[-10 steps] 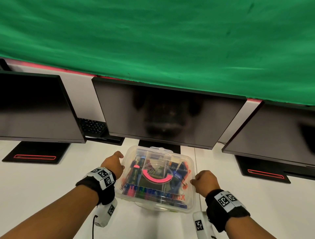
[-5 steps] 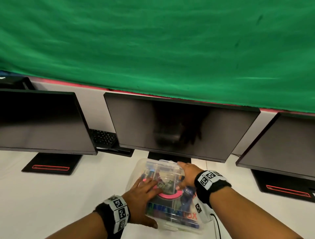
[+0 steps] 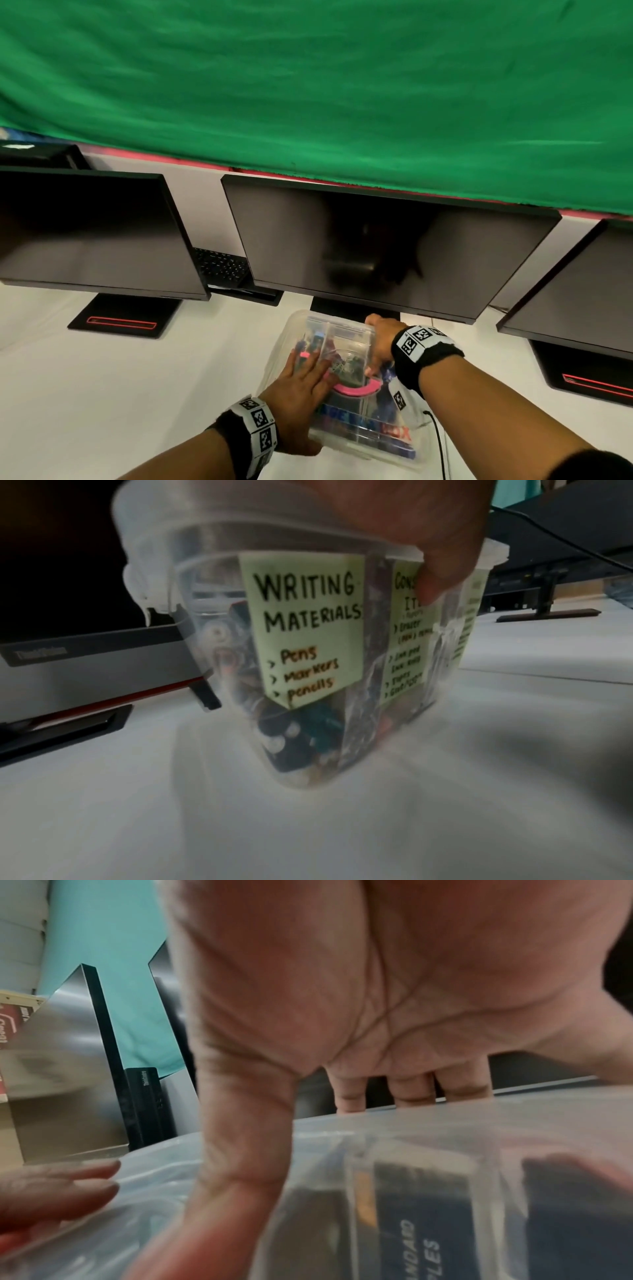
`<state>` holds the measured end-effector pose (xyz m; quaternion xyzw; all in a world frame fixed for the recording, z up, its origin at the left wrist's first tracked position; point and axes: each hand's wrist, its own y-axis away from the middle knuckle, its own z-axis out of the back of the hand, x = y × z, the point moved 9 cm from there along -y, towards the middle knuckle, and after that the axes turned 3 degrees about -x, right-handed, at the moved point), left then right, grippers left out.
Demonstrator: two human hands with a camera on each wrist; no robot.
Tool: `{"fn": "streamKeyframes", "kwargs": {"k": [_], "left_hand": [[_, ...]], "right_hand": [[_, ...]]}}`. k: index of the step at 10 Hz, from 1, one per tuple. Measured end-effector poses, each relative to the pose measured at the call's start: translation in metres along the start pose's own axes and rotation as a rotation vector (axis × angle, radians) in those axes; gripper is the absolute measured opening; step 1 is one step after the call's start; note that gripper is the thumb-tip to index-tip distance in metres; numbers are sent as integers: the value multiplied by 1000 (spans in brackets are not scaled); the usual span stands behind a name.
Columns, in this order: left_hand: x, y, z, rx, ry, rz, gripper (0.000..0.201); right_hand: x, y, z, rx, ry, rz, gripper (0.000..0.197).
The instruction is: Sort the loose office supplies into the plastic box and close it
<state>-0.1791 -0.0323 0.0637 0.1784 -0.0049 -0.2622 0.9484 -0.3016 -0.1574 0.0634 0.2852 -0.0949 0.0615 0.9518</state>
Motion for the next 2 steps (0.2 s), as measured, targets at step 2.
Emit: {"fn": "streamKeyframes", "kwargs": {"k": [2], "left_hand": [[9,4,0,-15,148,-29,109]], "right_hand": [[-11,23,5,-127,-59,36,96]]}}
